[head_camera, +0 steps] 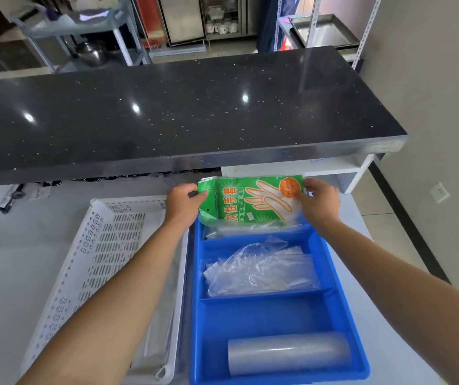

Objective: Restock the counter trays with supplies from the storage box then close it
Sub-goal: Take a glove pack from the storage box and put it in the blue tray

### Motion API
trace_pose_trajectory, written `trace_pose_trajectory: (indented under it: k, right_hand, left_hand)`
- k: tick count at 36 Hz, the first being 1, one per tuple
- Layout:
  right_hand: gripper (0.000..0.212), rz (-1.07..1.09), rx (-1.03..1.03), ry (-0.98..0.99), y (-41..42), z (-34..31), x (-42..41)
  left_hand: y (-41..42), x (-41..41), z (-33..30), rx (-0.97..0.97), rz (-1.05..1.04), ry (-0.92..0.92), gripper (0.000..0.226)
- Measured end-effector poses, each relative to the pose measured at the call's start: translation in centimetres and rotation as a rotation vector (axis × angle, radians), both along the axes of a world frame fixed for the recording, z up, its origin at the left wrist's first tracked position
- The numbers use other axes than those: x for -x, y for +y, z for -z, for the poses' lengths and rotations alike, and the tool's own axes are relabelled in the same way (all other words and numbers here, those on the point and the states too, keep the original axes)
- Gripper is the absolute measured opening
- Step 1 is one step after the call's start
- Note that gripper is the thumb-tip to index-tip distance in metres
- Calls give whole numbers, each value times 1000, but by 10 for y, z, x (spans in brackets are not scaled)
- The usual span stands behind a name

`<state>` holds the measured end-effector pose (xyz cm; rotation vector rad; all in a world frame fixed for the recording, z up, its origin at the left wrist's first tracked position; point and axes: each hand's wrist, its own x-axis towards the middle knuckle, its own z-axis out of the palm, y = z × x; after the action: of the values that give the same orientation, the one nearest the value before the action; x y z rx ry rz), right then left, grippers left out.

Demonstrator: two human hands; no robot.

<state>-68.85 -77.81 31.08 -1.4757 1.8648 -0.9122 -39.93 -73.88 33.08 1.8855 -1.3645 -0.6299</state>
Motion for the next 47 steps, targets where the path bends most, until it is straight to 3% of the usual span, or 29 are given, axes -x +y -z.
trace_pose_trajectory:
  k: [6, 9, 11, 13, 15, 18, 21, 24, 26, 35, 47]
  right_hand:
    - [20, -5, 53, -132, -2, -4, -1]
    - [45, 11, 37, -163, -1, -4, -2]
    - [59, 13, 61, -177, 8, -5, -2]
    - [59, -37, 139, -131, 26, -7, -3]
    - [48, -134, 242, -37, 52, -4, -2]
    - [35, -337, 343, 214, 91, 6, -4]
    - [50, -526, 210, 494, 105, 17, -12]
    - [63, -601, -19, 657, 97, 24, -17]
    - [66, -607, -97, 695, 85, 26, -21]
    - [63, -595, -151, 701, 74, 10, -30]
    - [64, -629, -33, 687, 97, -10, -17]
  left_hand:
    - [-3, -2, -1, 35, -47, -17, 27]
    - [-3, 0, -1, -29, -66, -26, 24]
    - [0, 3, -2, -75, -104, -92, 41]
    - [13, 10, -5, -28, -167, -160, 49]
    - [34, 22, -6, 142, -148, -241, 39]
    - [72, 45, 3, 271, 150, -307, 23]
    - [94, 69, 22, 47, 436, -433, 42]
    - [89, 82, 37, -272, 496, -584, 59]
    - [77, 86, 40, -369, 485, -596, 63]
    - [57, 92, 33, -427, 454, -610, 61]
    - [93, 95, 10, -406, 381, -565, 63]
